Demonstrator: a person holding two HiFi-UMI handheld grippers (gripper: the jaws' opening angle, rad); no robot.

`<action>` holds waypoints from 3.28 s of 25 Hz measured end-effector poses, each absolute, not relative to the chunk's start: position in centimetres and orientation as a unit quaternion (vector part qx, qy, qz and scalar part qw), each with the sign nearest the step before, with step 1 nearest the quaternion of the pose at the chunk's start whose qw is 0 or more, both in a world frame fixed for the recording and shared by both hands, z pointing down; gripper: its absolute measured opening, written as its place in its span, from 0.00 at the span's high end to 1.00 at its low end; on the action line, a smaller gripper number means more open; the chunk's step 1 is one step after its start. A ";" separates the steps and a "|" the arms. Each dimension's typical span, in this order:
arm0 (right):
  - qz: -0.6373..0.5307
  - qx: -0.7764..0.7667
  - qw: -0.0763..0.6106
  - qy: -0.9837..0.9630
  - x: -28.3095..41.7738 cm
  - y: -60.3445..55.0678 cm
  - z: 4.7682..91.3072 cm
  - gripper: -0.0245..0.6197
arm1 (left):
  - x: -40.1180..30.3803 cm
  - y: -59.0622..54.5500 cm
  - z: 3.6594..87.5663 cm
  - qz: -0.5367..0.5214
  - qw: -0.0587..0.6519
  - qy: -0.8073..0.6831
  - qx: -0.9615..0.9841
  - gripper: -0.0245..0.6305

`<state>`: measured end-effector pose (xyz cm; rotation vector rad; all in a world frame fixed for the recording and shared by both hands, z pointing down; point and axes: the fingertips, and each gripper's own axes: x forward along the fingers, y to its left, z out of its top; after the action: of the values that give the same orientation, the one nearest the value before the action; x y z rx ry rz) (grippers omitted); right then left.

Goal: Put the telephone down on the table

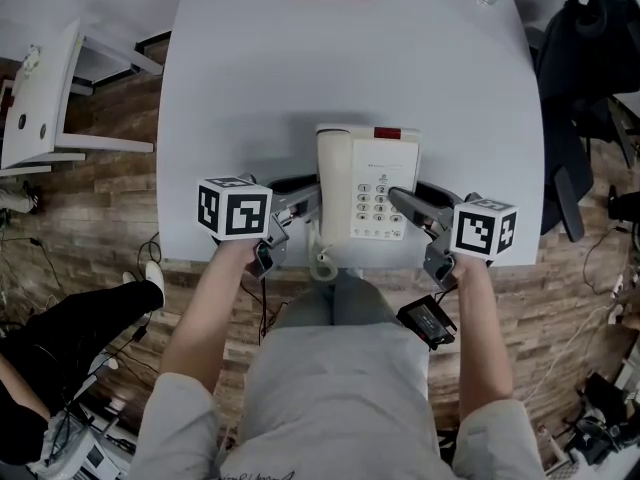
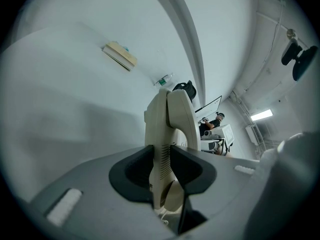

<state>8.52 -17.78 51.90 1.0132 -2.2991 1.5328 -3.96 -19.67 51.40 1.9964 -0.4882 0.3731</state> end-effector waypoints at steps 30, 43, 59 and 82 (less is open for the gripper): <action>0.542 0.329 0.106 -0.766 8.7 -22.1 57.8 0.61 | -3.9 -23.8 57.5 0.164 0.533 -0.220 0.800 0.78; 0.544 0.333 0.107 -0.763 8.7 -22.5 58.8 0.61 | -3.7 -23.4 58.7 0.157 0.561 -0.221 0.782 0.78; 0.539 0.351 0.104 -0.758 8.9 -22.8 59.7 0.61 | -3.8 -23.5 59.6 0.141 0.580 -0.231 0.768 0.78; 0.545 0.353 0.118 -0.751 9.2 -22.5 60.7 0.61 | -3.7 -23.5 59.8 0.144 0.567 -0.227 0.779 0.77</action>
<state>9.23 -22.54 60.74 1.0340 -2.1967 1.5959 -3.66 -23.51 59.80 1.8299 -0.5330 0.3392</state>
